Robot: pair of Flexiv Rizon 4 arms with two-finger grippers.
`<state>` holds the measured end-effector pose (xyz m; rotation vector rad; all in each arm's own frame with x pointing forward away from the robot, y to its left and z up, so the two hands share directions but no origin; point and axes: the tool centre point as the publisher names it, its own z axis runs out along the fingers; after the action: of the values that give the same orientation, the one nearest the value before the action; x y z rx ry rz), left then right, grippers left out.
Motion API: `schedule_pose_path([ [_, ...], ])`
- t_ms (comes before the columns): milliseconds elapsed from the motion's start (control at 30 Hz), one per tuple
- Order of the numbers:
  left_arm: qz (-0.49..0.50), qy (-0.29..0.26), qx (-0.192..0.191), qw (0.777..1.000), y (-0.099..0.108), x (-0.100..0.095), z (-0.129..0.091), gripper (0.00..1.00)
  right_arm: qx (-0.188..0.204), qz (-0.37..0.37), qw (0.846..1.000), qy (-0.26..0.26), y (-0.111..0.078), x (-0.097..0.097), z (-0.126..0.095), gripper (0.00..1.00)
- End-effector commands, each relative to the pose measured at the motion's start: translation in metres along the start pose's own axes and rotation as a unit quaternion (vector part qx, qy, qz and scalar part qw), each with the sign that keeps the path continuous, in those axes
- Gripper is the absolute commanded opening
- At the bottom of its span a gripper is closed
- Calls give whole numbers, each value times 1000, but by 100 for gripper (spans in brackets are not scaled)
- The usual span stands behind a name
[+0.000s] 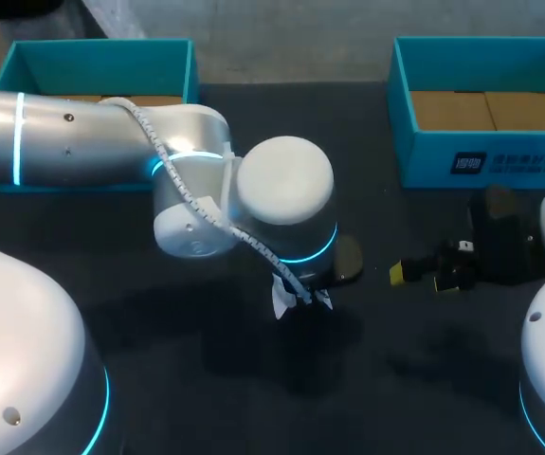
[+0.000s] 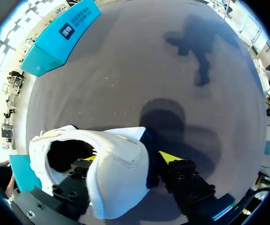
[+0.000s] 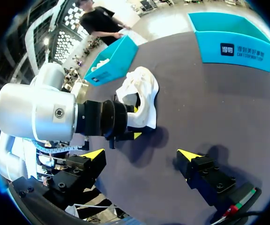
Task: Take the shoe out of the shoebox, open the shoe tongue, remove and reinsert the insole, then place the shoe into the shoebox
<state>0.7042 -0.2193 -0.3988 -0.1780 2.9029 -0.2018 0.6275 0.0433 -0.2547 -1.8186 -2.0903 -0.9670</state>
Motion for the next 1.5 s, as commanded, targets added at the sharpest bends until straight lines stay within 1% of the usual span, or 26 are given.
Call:
schedule_pose_path([
  [33,3,0,0,1000,2,1,-3,49,-1,1,1000,-3,-2,2,-1,100],
  [67,3,0,0,1000,2,2,-3,45,-1,1,1000,-3,-2,2,-1,100],
  [100,3,0,0,1000,2,2,-3,45,-1,1,1000,-3,-2,2,-1,100],
  [167,4,2,0,1000,3,4,-3,33,-1,1,1000,-3,-2,2,-1,100],
  [200,4,3,0,1000,3,4,-3,32,-1,1,1000,-3,-2,2,-1,100],
  [233,5,3,0,1000,3,4,-3,18,-1,1,1000,-3,-2,2,-1,100],
  [267,5,3,0,1000,4,5,-3,7,-1,1,1000,-3,-2,2,-1,100],
  [300,5,3,0,1000,4,5,-3,5,-1,1,1000,-3,-2,2,-1,100],
  [333,4,4,0,1000,6,5,-4,0,-1,1,1000,-3,-2,2,-1,100],
  [600,7,-1,-2,1000,10,6,-14,0,-1,1,1000,-3,-2,2,-1,100],
  [800,13,-3,-9,1000,12,0,-30,0,-1,1,1000,-3,-2,2,-1,100],
  [1000,13,-4,-17,1000,14,-6,-55,0,-1,1,1000,-3,-2,2,-1,100],
  [1200,12,-21,-26,999,15,-13,-85,0,-1,1,1000,-3,-2,2,-1,100],
  [1233,11,-22,-26,999,15,-13,-87,0,-1,1,1000,-3,-2,2,-1,100],
  [1267,11,-27,-24,999,14,-16,-94,0,-1,1,1000,-3,-2,2,-1,100],
  [1333,11,-29,-23,999,13,-17,-100,0,-1,1,1000,-3,-2,2,-1,100],
  [1367,12,-34,-21,999,12,-19,-107,0,-1,1,1000,-3,-2,2,-1,100],
  [1433,14,-39,-21,999,11,-20,-113,0,-1,1,1000,-3,-2,2,-1,100],
  [1500,17,-46,-19,999,9,-21,-123,0,-1,1,1000,-3,-2,2,-1,100],
])
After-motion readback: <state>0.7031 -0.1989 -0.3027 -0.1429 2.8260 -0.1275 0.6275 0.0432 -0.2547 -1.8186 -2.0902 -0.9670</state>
